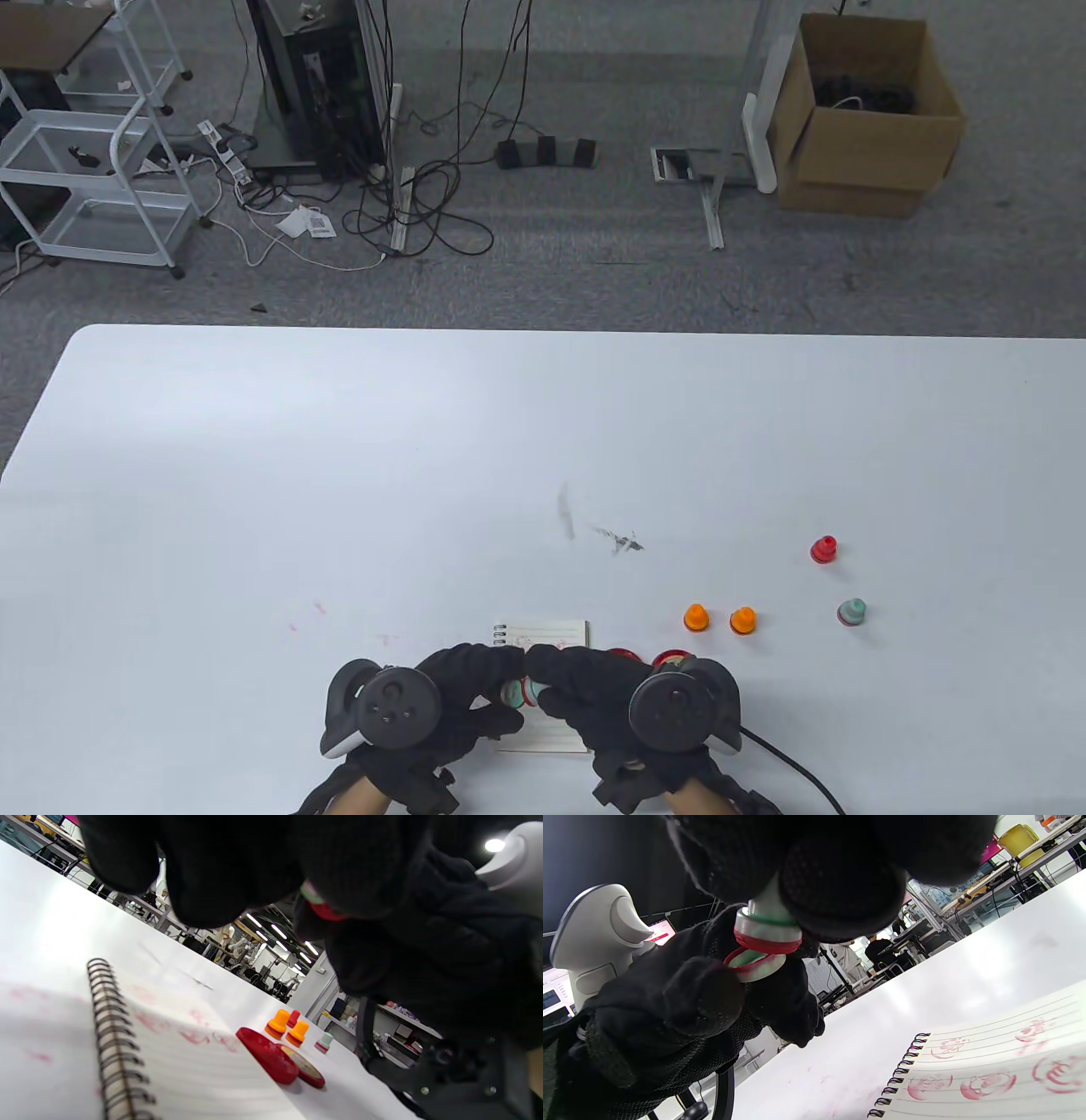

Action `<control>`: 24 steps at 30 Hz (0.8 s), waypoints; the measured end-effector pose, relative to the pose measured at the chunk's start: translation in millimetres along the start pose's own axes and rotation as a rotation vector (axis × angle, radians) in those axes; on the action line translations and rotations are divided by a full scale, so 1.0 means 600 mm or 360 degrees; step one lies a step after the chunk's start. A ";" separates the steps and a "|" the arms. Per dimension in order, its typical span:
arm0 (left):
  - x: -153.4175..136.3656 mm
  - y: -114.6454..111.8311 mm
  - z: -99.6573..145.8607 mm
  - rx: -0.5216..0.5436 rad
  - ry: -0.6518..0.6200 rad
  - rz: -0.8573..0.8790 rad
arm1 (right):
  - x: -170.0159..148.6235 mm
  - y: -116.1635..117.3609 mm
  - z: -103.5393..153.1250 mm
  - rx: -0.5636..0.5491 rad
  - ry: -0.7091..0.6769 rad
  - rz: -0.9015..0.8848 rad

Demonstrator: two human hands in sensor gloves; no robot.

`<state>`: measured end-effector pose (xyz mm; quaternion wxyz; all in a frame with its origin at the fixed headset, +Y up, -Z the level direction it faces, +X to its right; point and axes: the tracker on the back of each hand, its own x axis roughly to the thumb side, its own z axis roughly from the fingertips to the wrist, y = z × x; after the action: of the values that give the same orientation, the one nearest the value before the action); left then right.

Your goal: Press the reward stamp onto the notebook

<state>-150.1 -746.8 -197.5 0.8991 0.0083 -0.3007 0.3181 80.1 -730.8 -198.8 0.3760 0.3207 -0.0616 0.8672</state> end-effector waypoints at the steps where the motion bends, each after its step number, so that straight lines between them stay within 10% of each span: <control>1: 0.000 0.000 0.000 -0.0002 0.0001 0.0004 | 0.000 0.000 0.000 -0.0003 -0.0002 -0.0001; 24: -0.004 -0.001 0.002 0.0091 0.0052 0.0291 | 0.006 0.000 0.007 -0.0226 -0.0070 -0.0104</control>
<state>-151.7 -748.7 -197.8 0.8705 0.0013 -0.2763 0.4074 80.4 -730.0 -193.4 0.4244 0.3141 -0.1206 0.8406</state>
